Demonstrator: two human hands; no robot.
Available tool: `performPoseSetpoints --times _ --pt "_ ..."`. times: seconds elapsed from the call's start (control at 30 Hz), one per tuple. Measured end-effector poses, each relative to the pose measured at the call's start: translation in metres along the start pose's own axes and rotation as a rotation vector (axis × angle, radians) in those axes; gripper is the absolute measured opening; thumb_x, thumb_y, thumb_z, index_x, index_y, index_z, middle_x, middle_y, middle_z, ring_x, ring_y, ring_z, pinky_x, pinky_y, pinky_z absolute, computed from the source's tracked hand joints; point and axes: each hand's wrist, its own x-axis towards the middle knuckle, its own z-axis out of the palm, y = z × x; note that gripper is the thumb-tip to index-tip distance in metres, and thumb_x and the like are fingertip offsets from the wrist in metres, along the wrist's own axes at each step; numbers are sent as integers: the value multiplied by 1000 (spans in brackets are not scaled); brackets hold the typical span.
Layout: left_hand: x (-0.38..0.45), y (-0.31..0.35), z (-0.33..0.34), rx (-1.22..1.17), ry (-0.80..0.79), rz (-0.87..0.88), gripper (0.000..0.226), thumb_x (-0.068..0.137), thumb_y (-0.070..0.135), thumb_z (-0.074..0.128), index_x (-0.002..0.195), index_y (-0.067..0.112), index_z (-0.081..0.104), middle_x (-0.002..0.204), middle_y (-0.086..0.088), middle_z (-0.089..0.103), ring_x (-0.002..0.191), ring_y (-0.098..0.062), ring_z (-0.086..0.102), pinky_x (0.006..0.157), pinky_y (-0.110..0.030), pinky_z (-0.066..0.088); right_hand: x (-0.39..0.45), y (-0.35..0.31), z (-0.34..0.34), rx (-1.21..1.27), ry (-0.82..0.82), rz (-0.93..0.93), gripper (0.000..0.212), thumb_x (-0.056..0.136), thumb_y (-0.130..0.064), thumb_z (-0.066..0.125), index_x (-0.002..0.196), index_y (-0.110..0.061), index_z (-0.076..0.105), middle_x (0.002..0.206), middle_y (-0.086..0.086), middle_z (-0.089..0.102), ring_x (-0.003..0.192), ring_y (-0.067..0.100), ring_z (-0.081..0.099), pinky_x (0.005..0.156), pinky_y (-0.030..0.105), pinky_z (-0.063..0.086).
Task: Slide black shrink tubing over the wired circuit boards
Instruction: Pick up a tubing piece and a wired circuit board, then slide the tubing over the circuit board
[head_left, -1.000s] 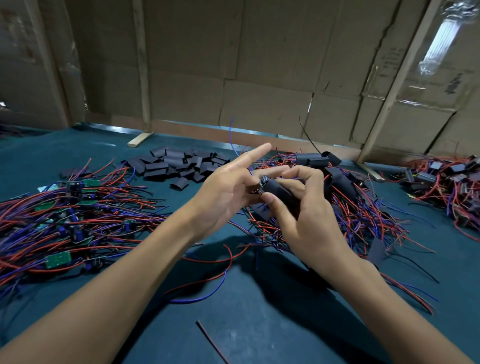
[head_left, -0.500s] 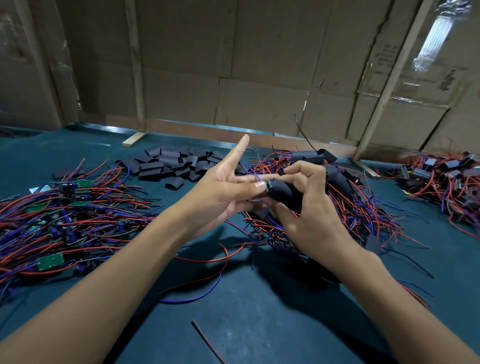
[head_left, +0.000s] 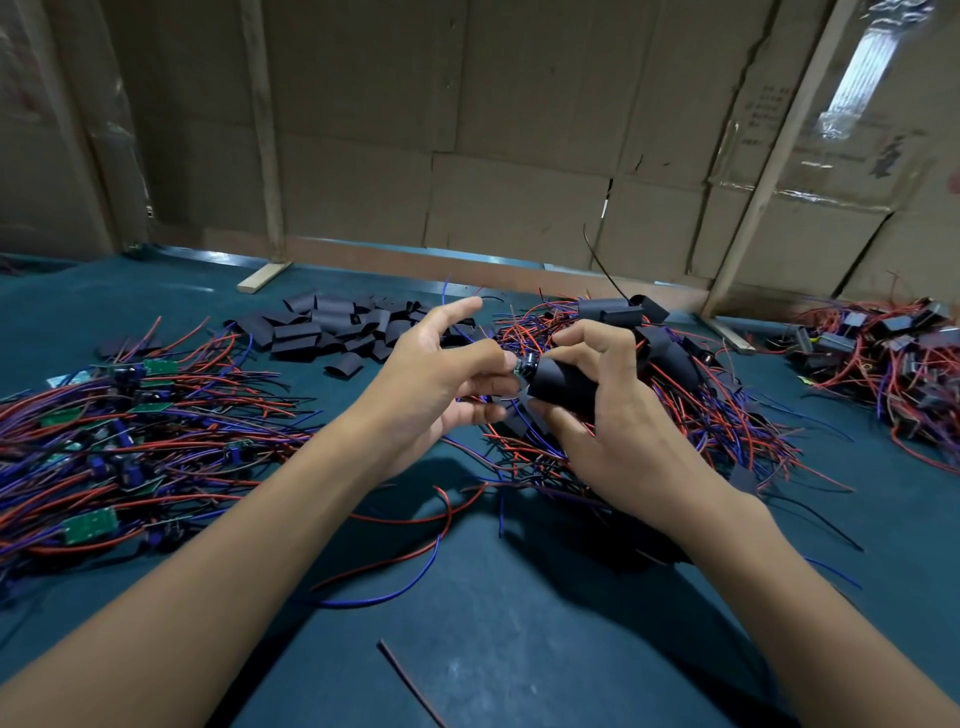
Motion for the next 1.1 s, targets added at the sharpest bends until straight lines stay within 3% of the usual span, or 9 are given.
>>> performPoseSetpoints --times 0.13,0.27,0.4,0.7,0.83,0.93,1.0,1.07,1.1 --pt "0 0 0 47 5 17 63 88 -7 61 143 20 44 70 -4 65 65 -20 64 51 -30 49 0 1 0 -7 -28 12 63 92 -2 68 129 -32 28 111 -22 58 101 -7 56 88 2 34" --pt "-2 2 -1 131 10 69 66 87 -10 58 143 20 41 67 -10 60 60 -21 58 54 -30 48 -1 1 2 18 -47 31 59 94 -13 69 129 -34 26 108 -13 62 98 -4 58 86 3 36" --pt "-4 2 -3 213 -5 124 71 86 -14 57 145 19 38 77 -20 58 58 -20 57 54 -29 46 -3 1 3 37 -58 44 60 93 -14 71 129 -32 27 108 -24 61 99 -5 58 87 3 36" --pt "-1 -3 -9 305 -130 146 76 83 -8 71 145 23 40 79 -15 70 69 -28 55 53 -26 46 -4 -7 -1 49 -124 53 59 95 -12 70 128 -36 27 114 -28 64 100 -4 61 86 3 38" --pt "1 -4 -10 302 -140 123 78 81 8 77 146 29 39 86 -4 69 64 -18 60 49 -24 42 1 -10 -8 -10 -163 90 46 95 -23 66 123 -40 34 106 -18 69 92 1 61 79 4 38" --pt "9 6 -19 130 18 92 70 81 28 72 141 40 37 107 -4 71 75 -22 69 51 -26 42 5 -10 -27 -121 -20 63 33 92 -31 64 119 -39 47 104 -11 68 93 10 62 81 12 41" --pt "16 10 -36 367 266 174 64 90 34 64 146 37 31 113 -5 69 88 -24 72 64 -31 50 6 -7 -47 -131 126 -3 32 91 -24 68 120 -28 55 104 -5 70 91 13 65 84 18 48" --pt "21 3 -63 1153 516 259 62 95 34 57 150 28 28 122 -7 63 109 -31 62 86 -43 47 3 -3 -70 -131 201 -22 27 91 -22 70 115 -16 61 101 2 73 89 19 70 84 32 55" --pt "22 -2 -75 1509 547 236 61 95 33 55 150 24 29 131 -12 56 119 -36 52 94 -49 42 0 -1 -80 -113 201 -7 24 90 -24 70 111 -13 63 99 2 75 89 20 72 82 36 57"
